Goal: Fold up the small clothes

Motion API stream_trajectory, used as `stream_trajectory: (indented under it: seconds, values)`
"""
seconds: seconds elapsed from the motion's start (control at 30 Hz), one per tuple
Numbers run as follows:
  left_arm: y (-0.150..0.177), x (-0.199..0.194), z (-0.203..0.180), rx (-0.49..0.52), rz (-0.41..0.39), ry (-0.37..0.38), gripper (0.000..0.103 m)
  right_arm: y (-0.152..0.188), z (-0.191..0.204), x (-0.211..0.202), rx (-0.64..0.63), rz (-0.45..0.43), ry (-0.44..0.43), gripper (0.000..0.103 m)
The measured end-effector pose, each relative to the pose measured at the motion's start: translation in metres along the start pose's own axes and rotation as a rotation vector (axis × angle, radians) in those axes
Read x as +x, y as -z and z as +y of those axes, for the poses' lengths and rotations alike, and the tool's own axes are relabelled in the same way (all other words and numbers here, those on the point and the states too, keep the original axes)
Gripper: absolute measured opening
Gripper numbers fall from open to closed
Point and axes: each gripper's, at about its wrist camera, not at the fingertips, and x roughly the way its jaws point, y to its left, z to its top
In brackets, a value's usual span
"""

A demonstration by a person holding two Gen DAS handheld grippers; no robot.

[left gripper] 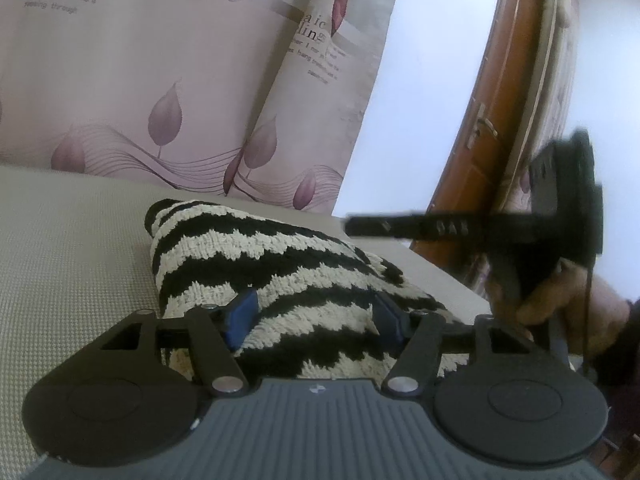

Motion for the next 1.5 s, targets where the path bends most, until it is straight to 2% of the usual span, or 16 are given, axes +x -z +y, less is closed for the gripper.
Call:
stream_trajectory:
  seconds: [0.1, 0.2, 0.23, 0.3, 0.4, 0.47, 0.53, 0.63, 0.73, 0.77, 0.83, 0.9, 0.97, 1.1, 1.27, 1.5]
  values:
    - [0.0, 0.0, 0.0, 0.002, -0.001, 0.0, 0.065, -0.01, 0.017, 0.012, -0.049, -0.003, -0.09, 0.011]
    - [0.0, 0.0, -0.002, 0.007, -0.001, -0.001, 0.066, 0.004, 0.024, 0.055, -0.117, 0.152, -0.05, 0.01]
    - [0.0, 0.001, -0.001, 0.006, -0.001, -0.002, 0.066, 0.009, 0.02, 0.062, -0.105, 0.122, -0.052, 0.01]
    - [0.0, 0.0, -0.001, 0.002, -0.003, 0.0, 0.066, -0.001, 0.007, 0.073, 0.002, 0.163, -0.06, 0.009]
    - [0.0, -0.001, 0.0, -0.006, -0.008, 0.003, 0.067, -0.003, 0.004, 0.079, 0.044, 0.184, -0.068, 0.009]
    - [0.0, -0.001, -0.001, -0.002, -0.01, 0.004, 0.07, -0.003, -0.005, 0.07, 0.112, 0.168, -0.098, 0.01]
    - [0.0, 0.0, -0.002, 0.005, -0.009, 0.005, 0.073, -0.001, -0.013, 0.053, 0.163, 0.096, -0.107, 0.013]
    - [0.0, 0.001, -0.003, 0.014, -0.008, 0.004, 0.075, 0.001, -0.019, 0.026, 0.161, 0.035, -0.038, 0.013]
    - [0.0, 0.001, -0.003, 0.017, -0.007, 0.006, 0.075, 0.019, -0.025, 0.035, 0.109, 0.117, 0.015, 0.013]
    - [0.0, 0.001, -0.003, 0.018, -0.007, 0.005, 0.075, 0.028, -0.028, 0.036, 0.093, 0.093, 0.007, 0.012]
    - [0.0, 0.001, -0.003, 0.02, -0.01, 0.001, 0.075, 0.031, -0.047, 0.03, 0.225, 0.084, -0.053, 0.013]
    - [0.0, 0.001, -0.004, 0.023, -0.009, -0.001, 0.078, 0.028, -0.058, 0.01, 0.302, 0.05, -0.056, 0.016]
    - [0.0, 0.001, -0.005, 0.032, -0.009, -0.002, 0.079, 0.029, -0.053, -0.018, 0.273, -0.009, -0.031, 0.016]
    - [0.001, 0.001, -0.01, 0.051, -0.006, -0.009, 0.082, 0.052, -0.024, -0.059, 0.172, -0.041, -0.052, 0.016]
    - [0.002, 0.001, -0.014, 0.074, -0.006, -0.019, 0.084, 0.105, 0.014, -0.057, -0.082, 0.014, 0.102, 0.014]
    - [0.003, 0.002, -0.023, 0.133, 0.004, -0.064, 0.091, 0.106, 0.0, -0.058, 0.032, -0.003, 0.065, 0.014]
